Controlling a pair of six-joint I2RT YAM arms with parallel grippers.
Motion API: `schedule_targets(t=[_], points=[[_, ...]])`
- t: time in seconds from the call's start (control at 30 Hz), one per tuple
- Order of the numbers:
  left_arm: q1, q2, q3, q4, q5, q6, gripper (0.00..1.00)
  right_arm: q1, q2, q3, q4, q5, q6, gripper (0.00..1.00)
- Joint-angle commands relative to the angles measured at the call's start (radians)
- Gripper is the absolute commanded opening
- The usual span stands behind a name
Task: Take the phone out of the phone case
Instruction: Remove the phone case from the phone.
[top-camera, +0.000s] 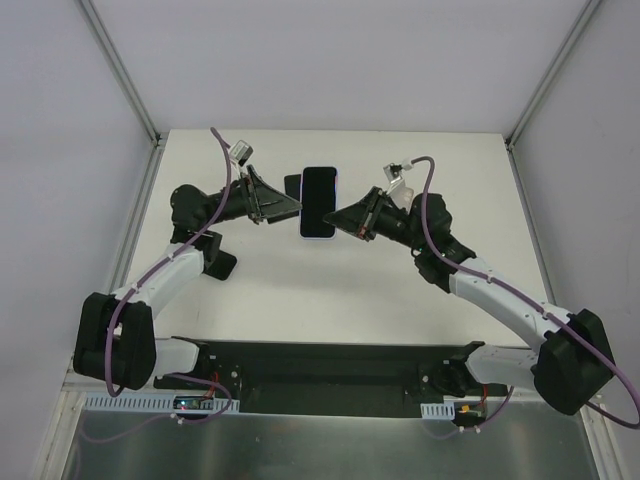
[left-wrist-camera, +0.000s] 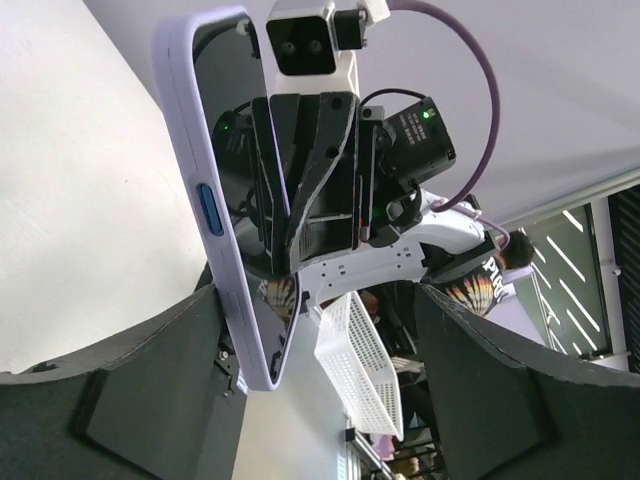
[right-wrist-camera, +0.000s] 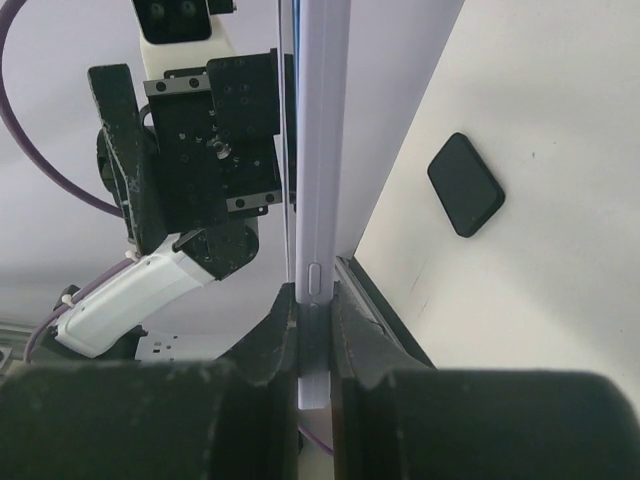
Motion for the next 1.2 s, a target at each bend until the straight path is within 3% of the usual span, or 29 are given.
schedule_targets(t=[0.0,0.27,0.37,0.6,0.77,0.9,1.03,1.17], points=[[0.009,0.024,0.081,0.144,0.019,-0.043,0.75,-0.001,-0.051,-0.02,0.139,-0.048,0.038,0.01],[0.007,0.184,0.088,0.429,0.014,-0.238,0.76,0.004,-0.011,-0.012,0.247,-0.122,0.084,0.01],[-0.004,0.205,0.1,0.443,0.013,-0.256,0.7,0.013,0.014,0.001,0.253,-0.131,0.087,0.01],[-0.024,0.201,0.095,0.392,0.022,-0.216,0.42,0.016,0.057,0.023,0.26,-0.133,0.1,0.01],[-0.025,0.204,0.091,0.398,0.034,-0.222,0.55,0.015,0.075,0.028,0.26,-0.118,0.104,0.01],[-0.028,0.201,0.071,0.408,0.039,-0.222,0.52,0.007,0.08,0.034,0.262,-0.107,0.107,0.01],[-0.039,0.208,0.062,0.418,0.053,-0.221,0.39,-0.001,0.084,0.047,0.26,-0.107,0.107,0.01],[-0.042,0.208,0.052,0.42,0.05,-0.219,0.13,-0.002,0.092,0.058,0.26,-0.11,0.107,0.01]])
